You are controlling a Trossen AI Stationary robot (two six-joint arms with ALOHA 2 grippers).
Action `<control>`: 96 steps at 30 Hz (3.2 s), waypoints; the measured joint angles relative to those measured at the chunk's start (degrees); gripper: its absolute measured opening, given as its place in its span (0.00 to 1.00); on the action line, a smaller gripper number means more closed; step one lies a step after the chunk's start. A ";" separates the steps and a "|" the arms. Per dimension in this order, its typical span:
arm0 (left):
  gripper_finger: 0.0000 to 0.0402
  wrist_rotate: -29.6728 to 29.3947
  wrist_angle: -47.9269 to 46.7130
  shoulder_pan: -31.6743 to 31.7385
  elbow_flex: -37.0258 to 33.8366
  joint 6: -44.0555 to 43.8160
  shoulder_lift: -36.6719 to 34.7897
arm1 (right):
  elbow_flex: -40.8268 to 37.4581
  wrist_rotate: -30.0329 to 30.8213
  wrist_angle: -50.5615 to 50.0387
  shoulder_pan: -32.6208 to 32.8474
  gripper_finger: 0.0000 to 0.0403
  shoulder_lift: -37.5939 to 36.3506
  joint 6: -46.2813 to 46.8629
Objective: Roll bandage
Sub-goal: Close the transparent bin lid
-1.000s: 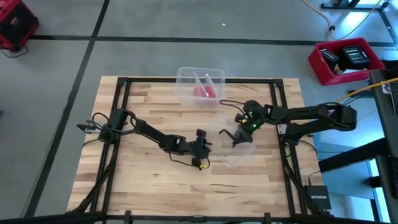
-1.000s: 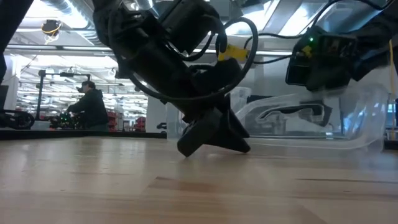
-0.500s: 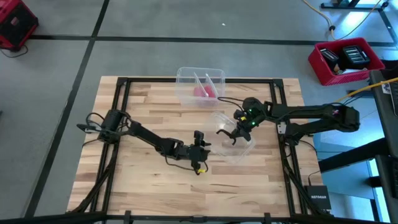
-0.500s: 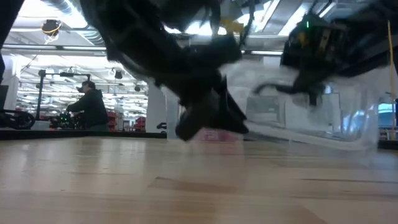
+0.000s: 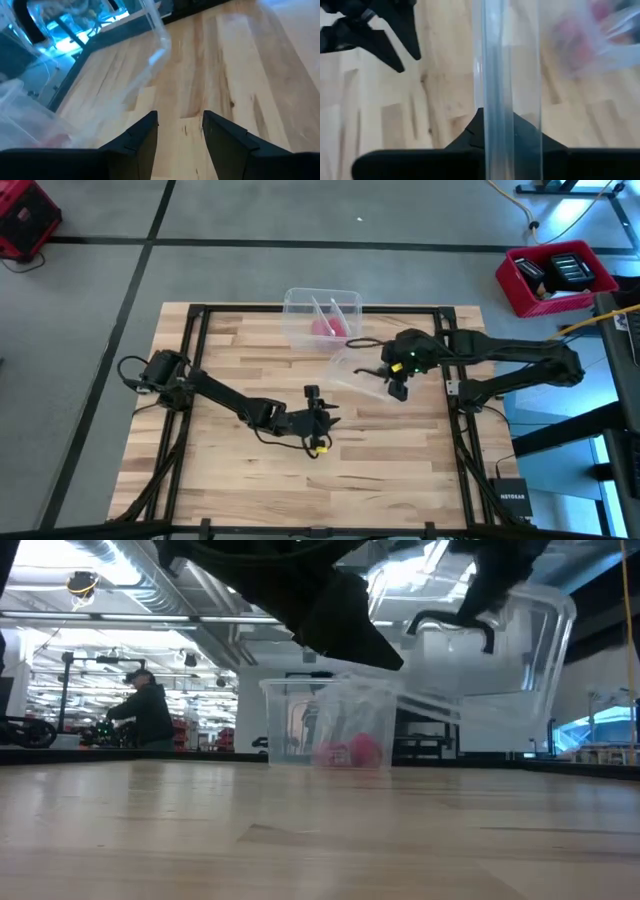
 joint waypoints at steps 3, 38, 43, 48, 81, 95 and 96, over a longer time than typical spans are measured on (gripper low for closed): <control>0.37 -0.06 -0.02 -0.04 0.00 -4.24 -0.03 | 1.83 5.91 -2.40 3.45 0.09 0.00 0.32; 0.37 0.53 -0.23 0.37 0.00 -15.63 3.10 | 0.06 10.12 -2.91 13.20 0.19 10.32 1.18; 0.37 0.53 0.43 0.40 0.00 -16.64 3.10 | 0.06 12.77 -2.85 13.21 0.10 10.40 1.47; 0.37 0.51 0.43 0.44 0.00 -23.35 3.24 | 0.06 13.74 -2.74 13.22 0.10 10.40 4.86; 0.37 0.63 34.96 5.30 -0.04 -43.80 14.51 | 0.69 26.63 4.77 20.09 0.10 10.12 12.56; 0.37 -2.74 40.99 5.60 -0.09 -43.43 14.49 | 0.76 26.62 6.79 20.11 0.10 10.12 13.05; 0.37 -3.20 40.51 5.62 -0.09 -44.01 14.49 | 0.76 26.62 6.78 20.28 0.10 10.12 13.19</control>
